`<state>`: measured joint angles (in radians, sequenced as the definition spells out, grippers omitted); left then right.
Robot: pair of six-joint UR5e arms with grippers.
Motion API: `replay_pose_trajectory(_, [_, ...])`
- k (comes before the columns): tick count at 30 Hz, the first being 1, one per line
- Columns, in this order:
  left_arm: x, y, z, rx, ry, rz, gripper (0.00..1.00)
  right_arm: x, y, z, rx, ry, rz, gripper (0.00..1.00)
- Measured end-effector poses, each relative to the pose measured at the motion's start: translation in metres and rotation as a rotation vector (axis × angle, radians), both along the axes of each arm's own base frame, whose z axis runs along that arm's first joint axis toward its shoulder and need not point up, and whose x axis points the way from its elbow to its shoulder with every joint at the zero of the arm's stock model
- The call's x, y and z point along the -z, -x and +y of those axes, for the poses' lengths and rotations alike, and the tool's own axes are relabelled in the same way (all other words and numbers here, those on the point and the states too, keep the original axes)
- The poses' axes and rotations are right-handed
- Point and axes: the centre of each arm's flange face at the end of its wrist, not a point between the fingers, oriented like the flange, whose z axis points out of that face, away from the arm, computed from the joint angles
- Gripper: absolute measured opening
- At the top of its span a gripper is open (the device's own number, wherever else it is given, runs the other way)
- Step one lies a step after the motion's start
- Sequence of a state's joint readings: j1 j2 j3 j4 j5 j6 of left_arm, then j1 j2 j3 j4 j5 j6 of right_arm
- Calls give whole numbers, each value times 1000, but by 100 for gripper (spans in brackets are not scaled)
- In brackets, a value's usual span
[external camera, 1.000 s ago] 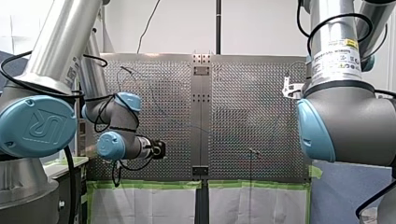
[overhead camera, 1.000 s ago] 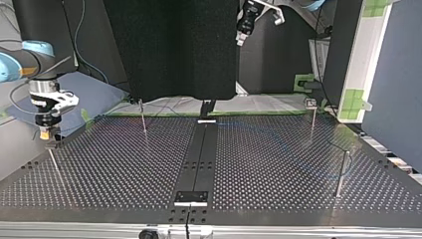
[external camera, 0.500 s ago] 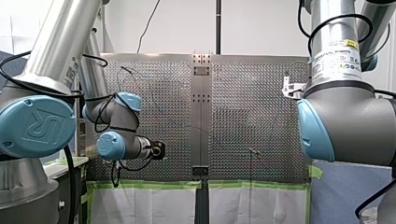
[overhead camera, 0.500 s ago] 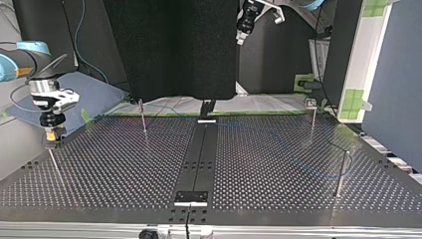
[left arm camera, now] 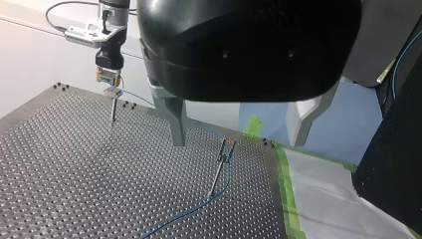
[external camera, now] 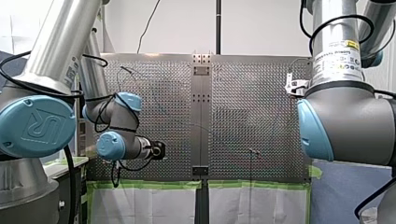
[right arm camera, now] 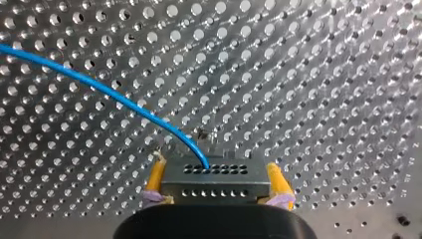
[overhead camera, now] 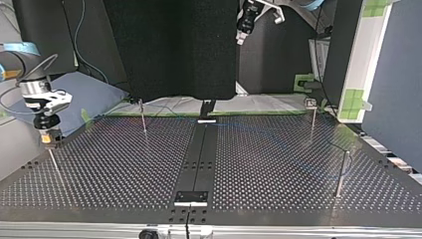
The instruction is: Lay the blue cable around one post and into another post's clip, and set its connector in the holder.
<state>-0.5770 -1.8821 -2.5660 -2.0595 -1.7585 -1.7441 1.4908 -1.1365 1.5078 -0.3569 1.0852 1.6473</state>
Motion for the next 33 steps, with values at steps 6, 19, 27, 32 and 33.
replay_pose_trajectory(6, [0,1,0,1,-1,2,100,1,7,-2,3,-4,-5,0])
replay_pose_trajectory(19, [0,2,0,-9,-5,1,100,19,9,-19,-1,-31,4,0])
replay_pose_trajectory(27, [0,3,0,-8,-5,2,100,14,9,-24,-8,-25,4,0])
replay_pose_trajectory(32, [0,4,-1,-4,-3,2,100,13,10,-26,-15,-19,4,0])
replay_pose_trajectory(33, [0,4,-1,-3,-3,3,100,13,10,-26,-16,-19,4,0])
